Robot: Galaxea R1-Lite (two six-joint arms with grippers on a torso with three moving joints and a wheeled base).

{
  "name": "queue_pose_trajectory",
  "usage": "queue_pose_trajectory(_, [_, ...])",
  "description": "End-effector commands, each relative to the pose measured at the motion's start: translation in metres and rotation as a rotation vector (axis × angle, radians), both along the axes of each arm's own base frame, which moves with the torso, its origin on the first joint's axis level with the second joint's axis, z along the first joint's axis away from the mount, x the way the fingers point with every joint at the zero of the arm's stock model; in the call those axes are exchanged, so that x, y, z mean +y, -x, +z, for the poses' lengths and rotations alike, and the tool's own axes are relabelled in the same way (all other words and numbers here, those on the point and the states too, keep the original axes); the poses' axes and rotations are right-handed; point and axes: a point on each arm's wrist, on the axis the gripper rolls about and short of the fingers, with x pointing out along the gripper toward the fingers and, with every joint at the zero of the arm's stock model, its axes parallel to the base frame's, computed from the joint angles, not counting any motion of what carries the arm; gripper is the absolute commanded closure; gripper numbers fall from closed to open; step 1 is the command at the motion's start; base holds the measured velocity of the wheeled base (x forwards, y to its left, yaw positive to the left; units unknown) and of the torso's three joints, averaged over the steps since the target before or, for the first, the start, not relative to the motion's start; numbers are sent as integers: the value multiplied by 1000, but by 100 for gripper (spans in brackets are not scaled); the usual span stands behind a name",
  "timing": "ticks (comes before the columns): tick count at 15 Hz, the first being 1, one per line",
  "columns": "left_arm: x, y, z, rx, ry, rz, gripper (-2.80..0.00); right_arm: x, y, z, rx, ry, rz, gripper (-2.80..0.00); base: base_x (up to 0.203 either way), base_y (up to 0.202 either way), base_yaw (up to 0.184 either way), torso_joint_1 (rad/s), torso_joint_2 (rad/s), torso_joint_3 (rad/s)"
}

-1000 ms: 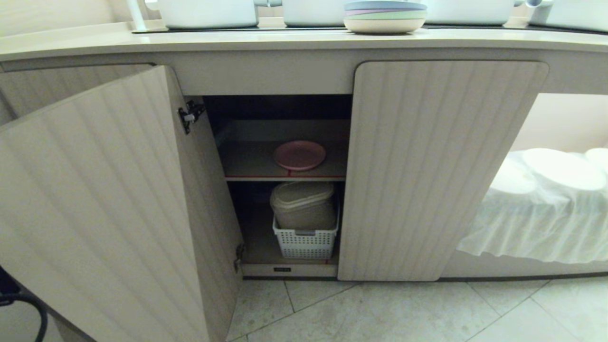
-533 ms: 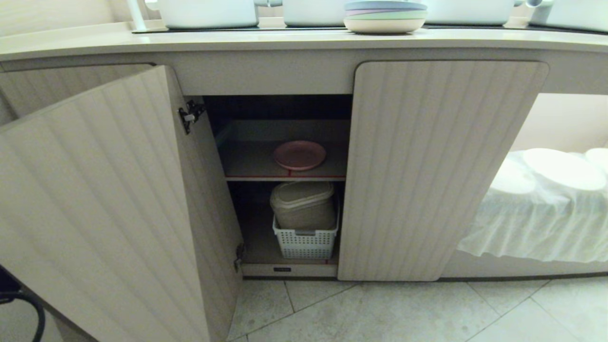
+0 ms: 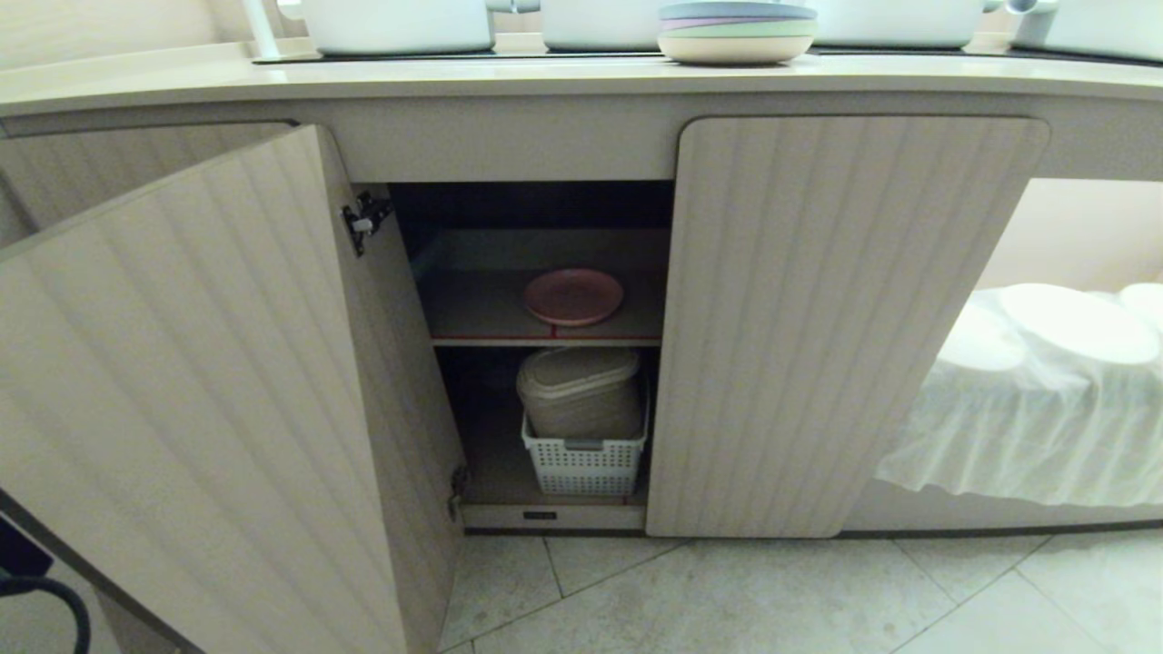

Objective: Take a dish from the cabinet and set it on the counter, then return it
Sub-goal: Close the cabinet door

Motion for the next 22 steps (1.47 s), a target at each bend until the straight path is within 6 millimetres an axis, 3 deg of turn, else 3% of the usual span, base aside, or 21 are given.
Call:
queue_pose_trajectory(1, [-1,1,2,-13,5,-14,0,0,0,0,-1,0,0,0,0,0,0,0,0,0])
queue_pose_trajectory(7, [1,10,2,-43,29,-31,0,0,0,0,-1,0,0,0,0,0,0,0,0,0])
queue_pose_trajectory(13, [12,45,-14,8,13,-35,0,0,0,0,-1,0,0,0,0,0,0,0,0,0])
queue_pose_trajectory(22, [8,35,-17,53,108,-54,0,0,0,0,-1,0,0,0,0,0,0,0,0,0])
